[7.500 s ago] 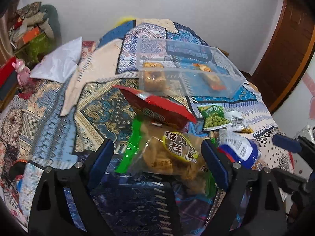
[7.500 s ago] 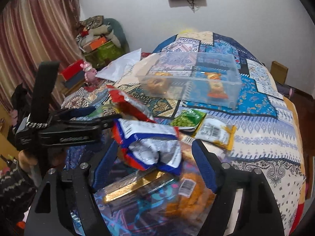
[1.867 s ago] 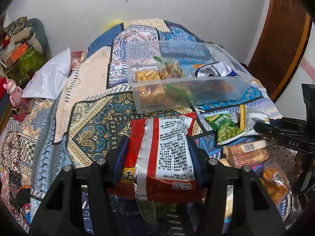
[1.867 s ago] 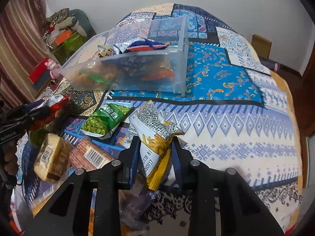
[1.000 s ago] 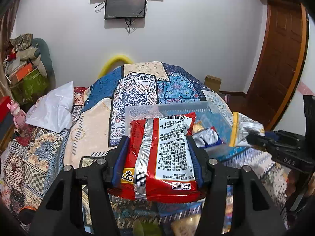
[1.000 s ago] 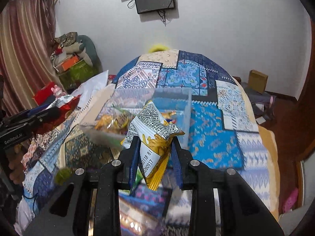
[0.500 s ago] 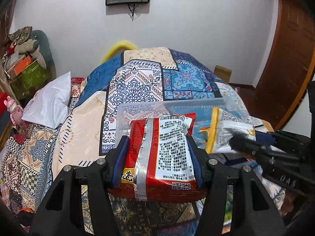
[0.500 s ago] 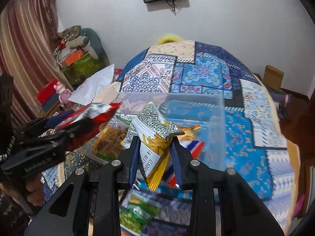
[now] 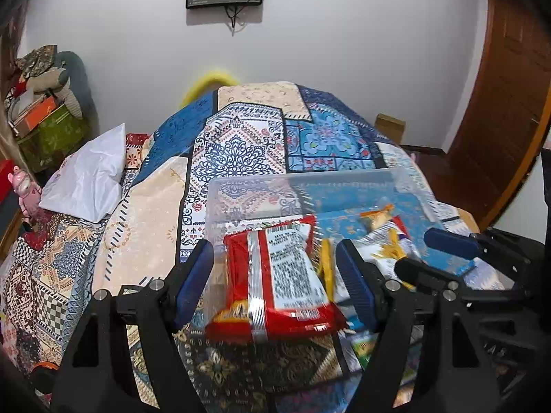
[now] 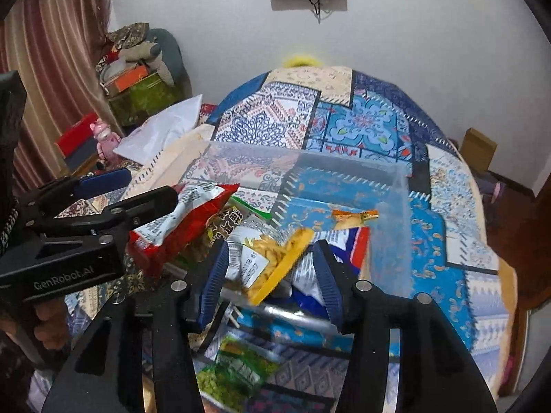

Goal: Organize snacks
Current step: 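Carry both packets over the clear box and open both grippers to drop them, then grasp the green jelly cup with the left gripper while the right grasps the long biscuit packet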

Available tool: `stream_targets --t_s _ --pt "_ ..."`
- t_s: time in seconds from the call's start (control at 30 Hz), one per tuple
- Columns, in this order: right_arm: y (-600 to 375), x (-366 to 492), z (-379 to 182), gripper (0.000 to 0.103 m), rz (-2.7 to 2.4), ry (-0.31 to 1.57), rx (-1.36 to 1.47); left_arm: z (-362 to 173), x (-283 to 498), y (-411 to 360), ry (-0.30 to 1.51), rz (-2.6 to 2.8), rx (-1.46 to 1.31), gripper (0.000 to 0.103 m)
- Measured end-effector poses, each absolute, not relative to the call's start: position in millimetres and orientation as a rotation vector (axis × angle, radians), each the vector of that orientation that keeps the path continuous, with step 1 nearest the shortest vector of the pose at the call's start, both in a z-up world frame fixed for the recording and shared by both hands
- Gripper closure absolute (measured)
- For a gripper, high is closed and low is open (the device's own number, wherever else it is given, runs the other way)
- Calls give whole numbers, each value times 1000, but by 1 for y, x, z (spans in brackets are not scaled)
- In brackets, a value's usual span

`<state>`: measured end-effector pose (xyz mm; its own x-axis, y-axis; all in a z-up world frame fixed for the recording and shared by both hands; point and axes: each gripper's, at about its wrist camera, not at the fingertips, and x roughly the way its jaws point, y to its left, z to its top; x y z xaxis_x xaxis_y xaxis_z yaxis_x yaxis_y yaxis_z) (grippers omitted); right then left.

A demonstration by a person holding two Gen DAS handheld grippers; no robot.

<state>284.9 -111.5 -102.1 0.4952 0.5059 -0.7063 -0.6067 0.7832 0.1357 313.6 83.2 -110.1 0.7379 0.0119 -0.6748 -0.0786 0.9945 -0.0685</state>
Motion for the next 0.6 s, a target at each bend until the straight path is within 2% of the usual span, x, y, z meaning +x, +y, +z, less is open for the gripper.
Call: stream_targets --t_s 0.3,0.6 --pt "-147 242 -76 45 694 748 -141 -82 256 85 693 38 -62 21" --pt "-170 200 -100 44 724 808 -144 -106 204 95 760 55 -73 19"
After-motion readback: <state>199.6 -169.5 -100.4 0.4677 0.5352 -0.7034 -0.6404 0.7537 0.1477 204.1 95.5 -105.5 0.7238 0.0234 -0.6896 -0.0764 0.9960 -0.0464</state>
